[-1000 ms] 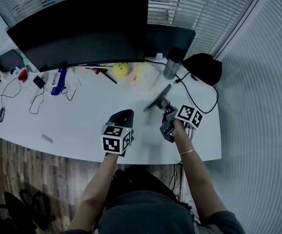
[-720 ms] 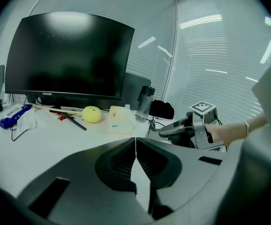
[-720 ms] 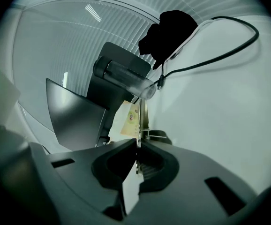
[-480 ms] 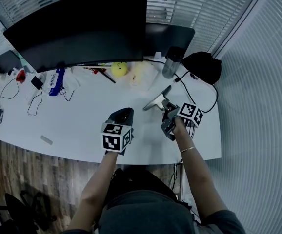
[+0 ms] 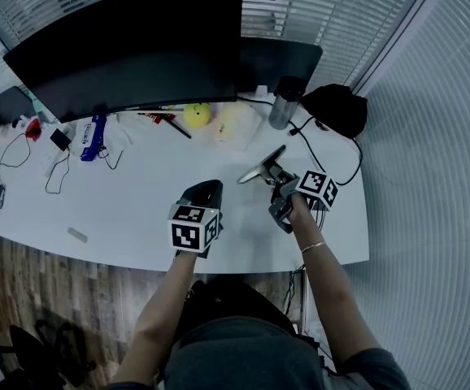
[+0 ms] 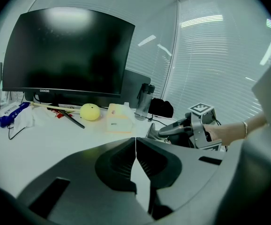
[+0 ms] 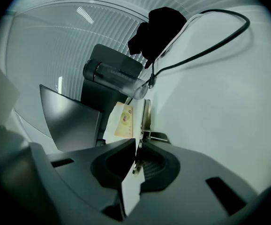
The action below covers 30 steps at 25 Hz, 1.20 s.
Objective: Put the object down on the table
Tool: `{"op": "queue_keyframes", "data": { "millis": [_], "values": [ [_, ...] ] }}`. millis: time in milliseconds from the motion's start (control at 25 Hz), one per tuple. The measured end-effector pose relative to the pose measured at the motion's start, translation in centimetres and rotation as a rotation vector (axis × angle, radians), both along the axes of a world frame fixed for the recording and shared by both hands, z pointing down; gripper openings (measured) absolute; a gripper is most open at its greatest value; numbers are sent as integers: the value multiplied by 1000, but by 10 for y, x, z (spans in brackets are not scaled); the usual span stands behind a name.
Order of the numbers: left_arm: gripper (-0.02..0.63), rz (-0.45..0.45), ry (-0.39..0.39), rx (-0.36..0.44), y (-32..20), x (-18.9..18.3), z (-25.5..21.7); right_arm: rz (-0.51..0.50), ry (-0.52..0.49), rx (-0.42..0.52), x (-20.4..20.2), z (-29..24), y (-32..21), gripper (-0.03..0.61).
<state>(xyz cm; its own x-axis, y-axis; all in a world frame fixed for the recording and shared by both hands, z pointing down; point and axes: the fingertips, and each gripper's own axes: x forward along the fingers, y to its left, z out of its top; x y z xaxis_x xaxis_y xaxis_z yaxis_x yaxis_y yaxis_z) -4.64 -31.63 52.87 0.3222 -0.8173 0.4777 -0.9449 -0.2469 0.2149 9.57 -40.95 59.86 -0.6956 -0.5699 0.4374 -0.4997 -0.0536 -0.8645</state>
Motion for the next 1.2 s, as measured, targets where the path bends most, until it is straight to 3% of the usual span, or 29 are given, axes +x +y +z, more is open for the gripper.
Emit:
{"op": "queue_keyframes", "data": {
  "millis": [1200],
  "values": [
    [25, 25, -5, -5, 5, 9, 1, -2, -49, -9, 6, 3, 14, 93]
  ]
}}
